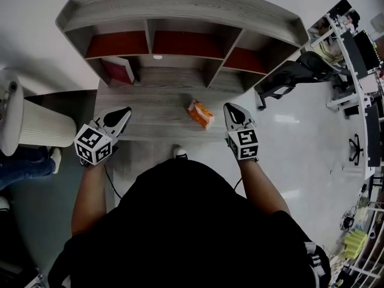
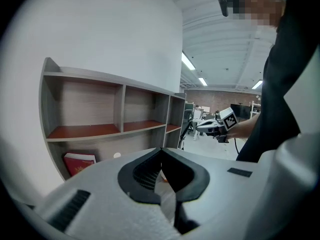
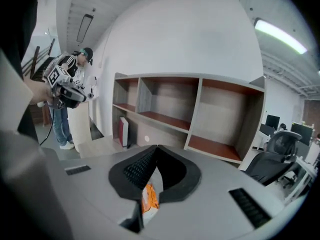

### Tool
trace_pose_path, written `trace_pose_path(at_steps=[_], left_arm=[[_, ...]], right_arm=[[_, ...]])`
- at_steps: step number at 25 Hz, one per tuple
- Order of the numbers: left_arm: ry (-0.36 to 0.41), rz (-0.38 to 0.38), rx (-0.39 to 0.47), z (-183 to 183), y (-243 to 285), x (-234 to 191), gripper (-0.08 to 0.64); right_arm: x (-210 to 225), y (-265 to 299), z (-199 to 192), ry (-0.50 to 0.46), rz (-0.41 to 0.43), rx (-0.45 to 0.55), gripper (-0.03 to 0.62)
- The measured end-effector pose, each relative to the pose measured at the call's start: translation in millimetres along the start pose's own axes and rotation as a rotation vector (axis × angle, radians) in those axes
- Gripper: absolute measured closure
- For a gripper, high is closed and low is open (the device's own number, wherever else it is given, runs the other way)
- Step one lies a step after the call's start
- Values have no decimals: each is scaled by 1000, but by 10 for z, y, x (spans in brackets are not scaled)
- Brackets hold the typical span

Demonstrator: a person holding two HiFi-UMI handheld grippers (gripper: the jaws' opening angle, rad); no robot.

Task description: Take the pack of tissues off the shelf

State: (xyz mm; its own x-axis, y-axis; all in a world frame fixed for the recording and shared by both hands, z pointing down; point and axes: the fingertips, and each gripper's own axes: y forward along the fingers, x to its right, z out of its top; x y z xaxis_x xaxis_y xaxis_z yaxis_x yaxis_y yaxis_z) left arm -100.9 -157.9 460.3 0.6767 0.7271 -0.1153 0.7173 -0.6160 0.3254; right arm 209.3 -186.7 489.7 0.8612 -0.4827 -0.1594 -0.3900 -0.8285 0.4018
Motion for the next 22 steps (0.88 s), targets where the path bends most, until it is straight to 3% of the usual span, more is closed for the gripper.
trace_pose_path(at_steps=[5, 11, 22], left_arm=[[-41, -19, 28, 32, -25, -24, 541], [-6, -59, 29, 66, 33, 79, 541], [3, -60, 55, 168, -51, -28, 541]], right_arm=[[-64, -79, 234, 5, 1, 73, 583], [-100, -212, 466, 32, -8, 134, 584], [-76, -309, 466, 42, -56, 137, 584]])
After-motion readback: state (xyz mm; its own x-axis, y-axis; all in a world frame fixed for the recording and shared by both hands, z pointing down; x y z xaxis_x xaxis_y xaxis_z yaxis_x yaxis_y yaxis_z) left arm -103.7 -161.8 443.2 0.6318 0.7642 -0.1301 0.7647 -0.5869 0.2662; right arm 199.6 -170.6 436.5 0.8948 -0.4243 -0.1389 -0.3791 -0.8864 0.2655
